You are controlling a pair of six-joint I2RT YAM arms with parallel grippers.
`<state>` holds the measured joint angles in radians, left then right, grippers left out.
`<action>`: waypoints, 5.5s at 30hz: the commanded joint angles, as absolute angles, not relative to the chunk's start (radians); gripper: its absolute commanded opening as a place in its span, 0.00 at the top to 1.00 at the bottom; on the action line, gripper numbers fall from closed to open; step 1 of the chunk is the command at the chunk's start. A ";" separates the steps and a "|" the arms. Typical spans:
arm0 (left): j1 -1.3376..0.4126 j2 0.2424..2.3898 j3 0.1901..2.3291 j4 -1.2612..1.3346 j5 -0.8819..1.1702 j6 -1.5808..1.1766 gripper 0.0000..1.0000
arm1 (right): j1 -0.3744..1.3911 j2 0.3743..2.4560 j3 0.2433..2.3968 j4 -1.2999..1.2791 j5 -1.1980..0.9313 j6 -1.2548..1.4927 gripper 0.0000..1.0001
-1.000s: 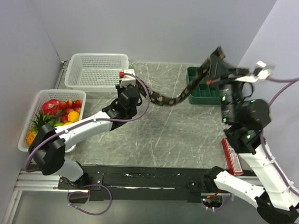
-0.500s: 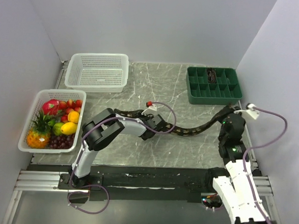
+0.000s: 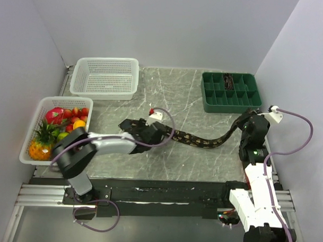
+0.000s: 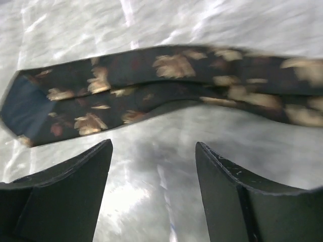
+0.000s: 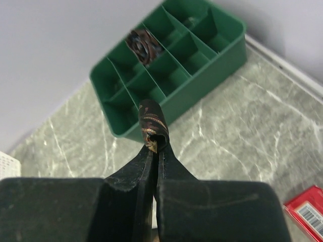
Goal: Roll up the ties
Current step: Place the tie at the center of the board, then flatten out the tie at the center of the board.
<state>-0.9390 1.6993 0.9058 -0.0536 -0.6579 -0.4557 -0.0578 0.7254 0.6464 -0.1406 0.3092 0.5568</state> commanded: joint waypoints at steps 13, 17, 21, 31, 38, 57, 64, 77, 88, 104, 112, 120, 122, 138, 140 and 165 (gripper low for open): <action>-0.411 1.636 0.816 0.302 0.381 -0.745 0.35 | -0.115 0.698 0.647 -0.080 0.235 0.500 1.00; -0.379 1.709 0.784 0.411 0.469 -0.840 0.37 | -0.123 0.699 0.652 -0.083 0.212 0.492 1.00; -0.333 1.778 0.739 0.538 0.526 -0.910 0.38 | -0.132 0.706 0.652 -0.087 0.203 0.491 1.00; -0.311 1.881 0.756 0.555 0.494 -0.936 0.49 | -0.146 0.716 0.652 -0.078 0.178 0.488 1.00; -0.304 1.873 0.781 0.549 0.446 -0.956 0.57 | -0.150 0.707 0.646 -0.090 0.181 0.482 0.79; -0.302 1.940 0.804 0.591 0.437 -0.991 0.88 | -0.176 0.683 0.640 -0.126 0.298 0.506 0.01; -0.304 1.875 0.778 0.666 0.477 -0.986 0.99 | -0.175 0.722 0.647 -0.084 0.123 0.466 0.01; -0.290 1.684 0.792 0.463 0.368 -0.853 0.99 | -0.175 0.947 0.704 -0.173 0.153 0.442 0.01; -0.184 1.709 0.764 0.451 0.410 -0.825 0.99 | -0.175 1.092 0.719 -0.201 0.072 0.453 0.01; -0.138 1.773 0.756 0.356 0.345 -0.772 0.95 | -0.175 1.284 0.759 -0.253 0.032 0.460 0.01; -0.138 1.612 0.707 0.315 0.307 -0.726 0.10 | -0.173 1.275 0.753 -0.239 0.028 0.462 0.02; -0.147 1.402 0.706 0.190 0.175 -0.680 0.09 | -0.112 1.258 0.775 -0.229 0.052 0.408 0.08; -0.164 1.417 0.716 0.239 0.213 -0.676 0.11 | -0.071 1.281 0.798 -0.233 0.061 0.394 0.09; -0.282 1.878 0.839 0.416 0.267 -0.765 0.99 | -0.005 1.471 0.879 -0.242 -0.077 0.393 1.00; -0.250 1.887 0.812 0.431 0.252 -0.802 0.99 | -0.005 1.496 0.893 -0.270 -0.063 0.388 1.00; -0.048 1.680 0.626 0.354 0.138 -0.902 0.99 | 0.006 1.563 0.985 -0.511 0.040 0.368 1.00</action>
